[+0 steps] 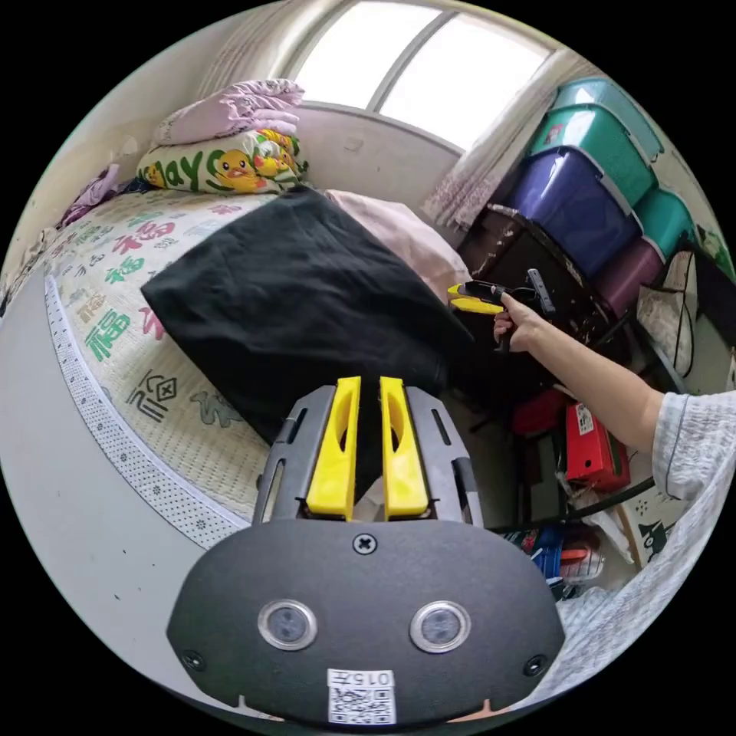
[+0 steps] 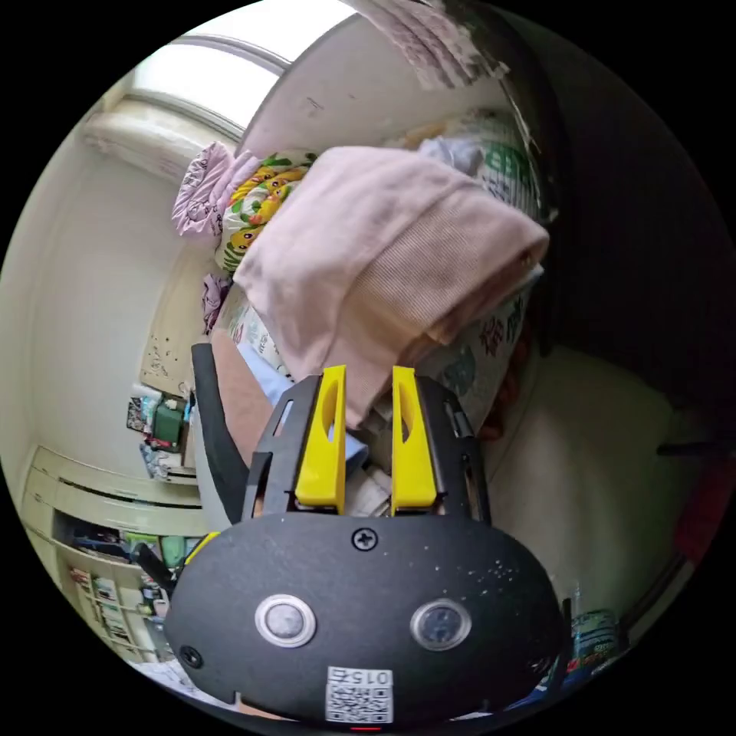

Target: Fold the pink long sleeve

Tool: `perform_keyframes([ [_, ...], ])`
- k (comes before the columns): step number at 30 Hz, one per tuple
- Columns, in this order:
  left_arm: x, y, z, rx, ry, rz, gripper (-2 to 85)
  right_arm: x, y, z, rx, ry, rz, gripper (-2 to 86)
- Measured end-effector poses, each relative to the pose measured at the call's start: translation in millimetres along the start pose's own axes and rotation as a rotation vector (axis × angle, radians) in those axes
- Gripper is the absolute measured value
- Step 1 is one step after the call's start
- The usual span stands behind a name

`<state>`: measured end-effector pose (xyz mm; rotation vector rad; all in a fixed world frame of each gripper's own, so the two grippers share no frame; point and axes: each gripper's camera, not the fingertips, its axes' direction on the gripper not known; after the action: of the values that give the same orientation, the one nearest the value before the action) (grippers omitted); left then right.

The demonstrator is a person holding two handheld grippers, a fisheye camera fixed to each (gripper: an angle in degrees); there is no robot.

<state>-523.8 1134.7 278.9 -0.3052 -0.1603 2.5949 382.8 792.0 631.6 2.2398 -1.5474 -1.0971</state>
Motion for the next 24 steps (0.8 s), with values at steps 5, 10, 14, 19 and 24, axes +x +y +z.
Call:
perform_keyframes([
  [5, 10, 20, -15, 0.036, 0.061, -0.003, 5.9, -13, -22, 30, -0.071, -0.152, 0.025, 12.4],
  [10, -10, 90, -60, 0.061, 0.123, -0.109, 5.2, -32, -47, 35, -0.090, -0.137, 0.061, 12.2],
  [14, -34, 160, -88, 0.063, 0.115, -0.223, 4.0, -41, -48, 6, -0.034, -0.123, 0.059, 10.0],
  [19, -69, 214, -101, 0.176, 0.135, -0.383, 4.3, -52, -35, -17, -0.029, -0.194, 0.033, 10.4],
  [24, -93, 242, -101, 0.340, 0.197, -0.481, 2.9, -23, -20, 0, -0.078, -0.281, 0.108, 10.8],
])
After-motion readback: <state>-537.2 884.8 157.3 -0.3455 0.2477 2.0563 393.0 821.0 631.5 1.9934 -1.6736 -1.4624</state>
